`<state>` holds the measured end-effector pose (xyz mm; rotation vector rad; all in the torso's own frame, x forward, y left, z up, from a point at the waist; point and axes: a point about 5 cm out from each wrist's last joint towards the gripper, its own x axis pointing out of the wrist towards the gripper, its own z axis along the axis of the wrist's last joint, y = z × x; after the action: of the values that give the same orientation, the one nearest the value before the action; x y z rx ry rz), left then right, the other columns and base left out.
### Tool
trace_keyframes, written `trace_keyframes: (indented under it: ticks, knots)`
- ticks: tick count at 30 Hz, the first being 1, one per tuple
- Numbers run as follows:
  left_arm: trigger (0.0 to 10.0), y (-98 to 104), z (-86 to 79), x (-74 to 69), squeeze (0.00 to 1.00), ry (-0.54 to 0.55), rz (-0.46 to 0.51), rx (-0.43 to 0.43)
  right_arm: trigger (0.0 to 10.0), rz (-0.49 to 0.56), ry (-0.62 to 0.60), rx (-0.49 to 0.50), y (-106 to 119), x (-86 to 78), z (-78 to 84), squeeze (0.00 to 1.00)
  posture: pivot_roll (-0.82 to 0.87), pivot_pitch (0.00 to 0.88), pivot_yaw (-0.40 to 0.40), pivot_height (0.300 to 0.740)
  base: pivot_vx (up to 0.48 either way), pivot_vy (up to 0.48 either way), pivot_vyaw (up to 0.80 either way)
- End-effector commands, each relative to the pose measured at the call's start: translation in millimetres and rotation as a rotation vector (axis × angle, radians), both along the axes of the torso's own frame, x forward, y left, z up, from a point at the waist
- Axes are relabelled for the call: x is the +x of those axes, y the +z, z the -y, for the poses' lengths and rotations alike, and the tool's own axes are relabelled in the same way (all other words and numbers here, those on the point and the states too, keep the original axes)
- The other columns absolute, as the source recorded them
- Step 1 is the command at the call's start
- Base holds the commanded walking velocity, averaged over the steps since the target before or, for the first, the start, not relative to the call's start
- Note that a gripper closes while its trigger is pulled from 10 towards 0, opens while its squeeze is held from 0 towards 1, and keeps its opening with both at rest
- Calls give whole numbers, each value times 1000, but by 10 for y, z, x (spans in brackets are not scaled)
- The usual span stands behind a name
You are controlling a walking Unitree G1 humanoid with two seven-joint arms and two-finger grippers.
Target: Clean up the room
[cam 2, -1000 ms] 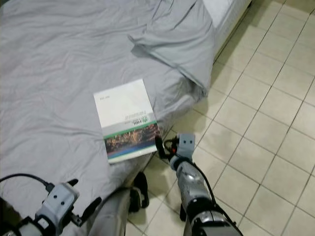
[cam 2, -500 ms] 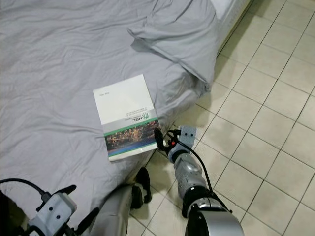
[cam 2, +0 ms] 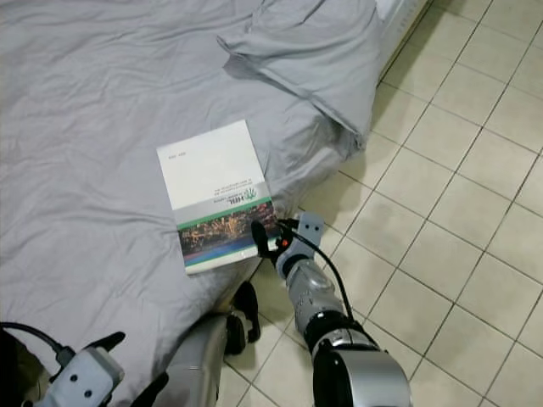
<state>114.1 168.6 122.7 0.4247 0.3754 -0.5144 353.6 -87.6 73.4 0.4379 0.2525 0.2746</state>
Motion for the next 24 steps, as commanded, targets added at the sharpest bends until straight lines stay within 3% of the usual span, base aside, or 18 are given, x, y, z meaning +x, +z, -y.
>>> trace_keyframes:
  ticks: [1,8,12,24]
  knots:
    - [10000,-35,-18,-83,0,24,-49,4,10000,-86,30,10,-167,-115,-130,0,324,708,194,740,0,0,0]
    - [10000,-38,18,-144,0,27,-70,-9,10000,-117,22,6,-177,-108,-122,0,319,709,191,740,0,0,0]
    - [10000,-32,42,-197,0,23,-89,-18,10000,-184,-43,50,-230,-112,-24,0,322,714,194,740,0,0,0]
    - [10000,-5,61,-226,0,26,-95,-23,10000,-207,-64,69,-232,-100,14,0,322,714,197,740,0,0,0]
